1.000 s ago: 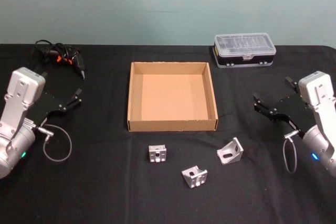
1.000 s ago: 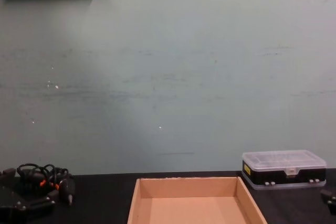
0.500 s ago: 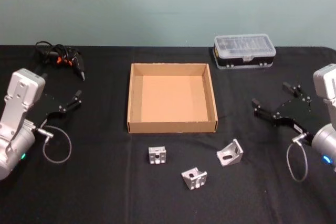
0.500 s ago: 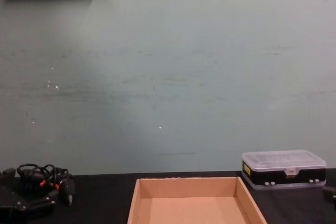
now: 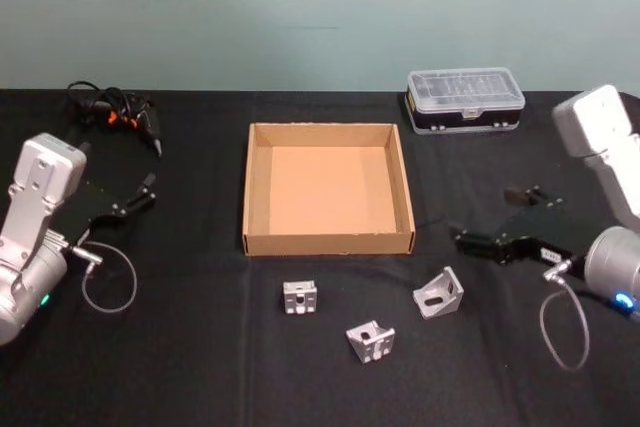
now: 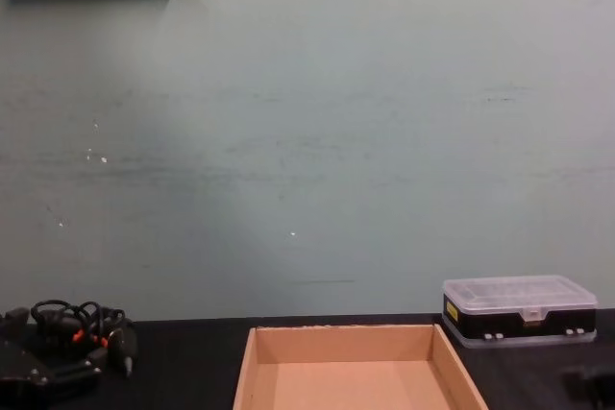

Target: Use one hand to pick up the angle iron from the table and place it into the box.

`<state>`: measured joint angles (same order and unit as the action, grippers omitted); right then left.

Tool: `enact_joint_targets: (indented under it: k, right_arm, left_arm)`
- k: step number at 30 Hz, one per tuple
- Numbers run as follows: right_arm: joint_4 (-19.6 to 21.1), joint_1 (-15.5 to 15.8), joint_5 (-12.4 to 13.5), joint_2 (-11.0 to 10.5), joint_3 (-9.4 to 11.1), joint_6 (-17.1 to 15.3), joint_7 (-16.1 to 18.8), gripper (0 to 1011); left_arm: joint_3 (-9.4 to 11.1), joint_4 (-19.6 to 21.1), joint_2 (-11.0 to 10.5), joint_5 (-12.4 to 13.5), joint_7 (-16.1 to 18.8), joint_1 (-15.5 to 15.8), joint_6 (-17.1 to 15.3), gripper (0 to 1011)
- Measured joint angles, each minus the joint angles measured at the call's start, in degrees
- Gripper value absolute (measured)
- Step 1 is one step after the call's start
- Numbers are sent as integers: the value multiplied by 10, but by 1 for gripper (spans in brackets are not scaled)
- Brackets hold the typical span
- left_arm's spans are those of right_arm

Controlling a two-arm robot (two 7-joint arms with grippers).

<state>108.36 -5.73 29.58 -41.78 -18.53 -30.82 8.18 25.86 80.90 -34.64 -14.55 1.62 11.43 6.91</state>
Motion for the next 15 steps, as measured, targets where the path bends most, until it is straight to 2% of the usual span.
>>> enact_joint_targets:
  k: [2,3,6,15]
  right_arm:
    - [10,-11,-5,1,-14,-47,0,1002]
    - [10,-11,-5,1,-14,-47,0,1002]
    - [14,-27,-20,1,-33,-89,2,1002]
    - [3,-50,-46,10,-62,-137,11,1002]
  left_arm:
    - [0,0,0,0,0,0,0,1011]
    - [0,0,0,0,0,0,0,1011]
    - [0,0,0,0,0,0,0,1011]
    - [0,0,0,0,0,0,0,1011]
